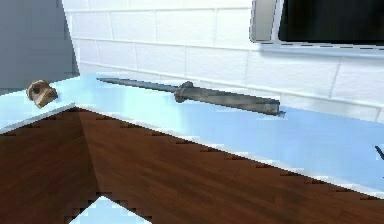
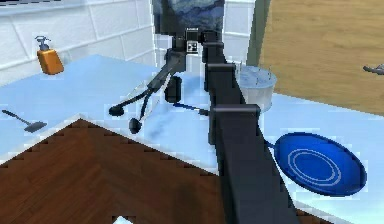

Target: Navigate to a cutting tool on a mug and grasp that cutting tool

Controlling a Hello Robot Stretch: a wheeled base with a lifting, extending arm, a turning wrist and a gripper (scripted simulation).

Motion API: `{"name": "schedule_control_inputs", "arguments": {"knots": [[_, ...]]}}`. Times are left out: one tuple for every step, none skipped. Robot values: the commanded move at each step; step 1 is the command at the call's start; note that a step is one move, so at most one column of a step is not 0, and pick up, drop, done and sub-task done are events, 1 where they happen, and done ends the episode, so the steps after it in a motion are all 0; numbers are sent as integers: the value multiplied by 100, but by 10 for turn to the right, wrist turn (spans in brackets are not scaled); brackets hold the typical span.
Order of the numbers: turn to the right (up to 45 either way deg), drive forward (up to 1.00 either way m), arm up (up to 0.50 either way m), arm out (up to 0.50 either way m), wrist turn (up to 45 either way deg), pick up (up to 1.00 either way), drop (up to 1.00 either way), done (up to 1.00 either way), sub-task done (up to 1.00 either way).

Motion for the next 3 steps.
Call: {"name": "schedule_control_inputs", "arguments": {"knots": [[0, 0, 0, 0, 450, 0, 0, 0, 0], [0, 0, 0, 0, 450, 0, 0, 0, 0], [0, 0, 0, 0, 450, 0, 0, 0, 0]]}}
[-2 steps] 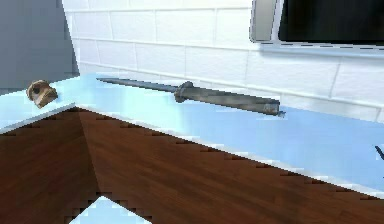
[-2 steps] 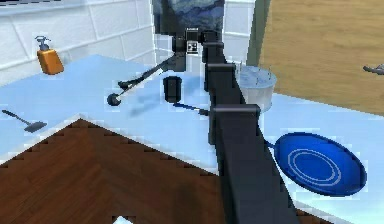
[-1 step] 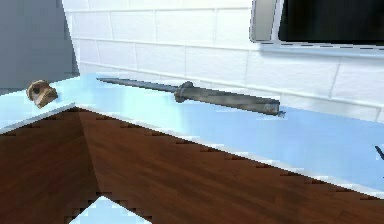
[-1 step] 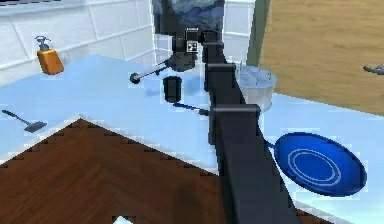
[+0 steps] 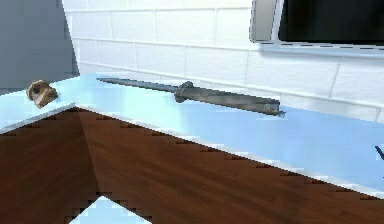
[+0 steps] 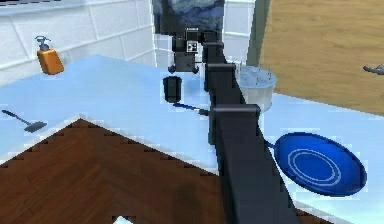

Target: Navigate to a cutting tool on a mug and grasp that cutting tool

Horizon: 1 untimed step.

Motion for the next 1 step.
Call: {"name": "schedule_control_inputs", "arguments": {"knots": [[0, 0, 0, 0, 450, 0, 0, 0, 0]]}}
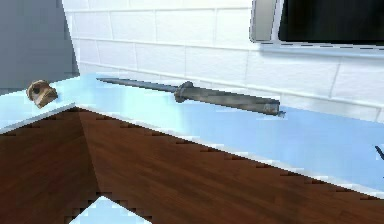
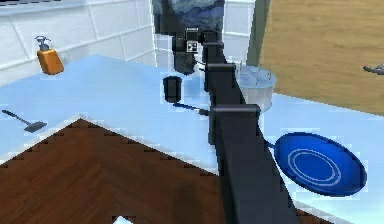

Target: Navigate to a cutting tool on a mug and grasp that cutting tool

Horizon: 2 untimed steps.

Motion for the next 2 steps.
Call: {"name": "schedule_control_inputs", "arguments": {"knots": [[0, 0, 0, 0, 240, 0, 0, 0, 0], [0, 0, -16, 0, 0, 0, 0, 0, 0]]}}
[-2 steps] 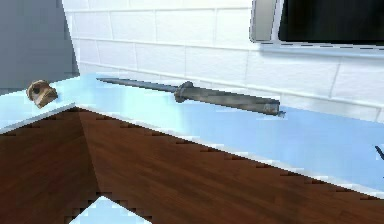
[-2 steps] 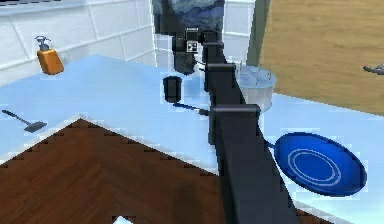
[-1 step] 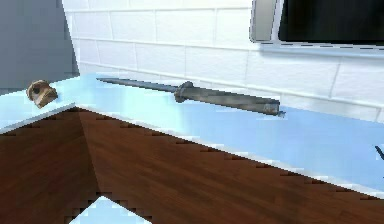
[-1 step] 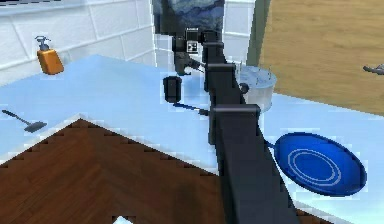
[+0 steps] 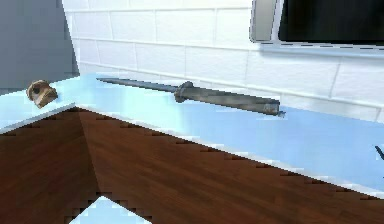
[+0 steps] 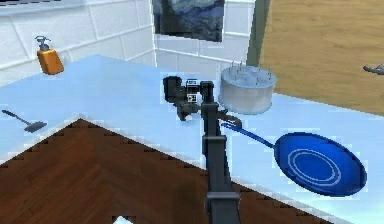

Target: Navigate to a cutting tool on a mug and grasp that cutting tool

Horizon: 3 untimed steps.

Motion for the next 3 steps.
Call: {"name": "schedule_control_inputs", "arguments": {"knots": [[0, 0, 0, 0, 0, 100, 0, 0, 0], [0, 0, 10, 0, 0, 0, 0, 0, 0], [0, 0, 0, 0, 0, 0, 0, 100, 0]]}}
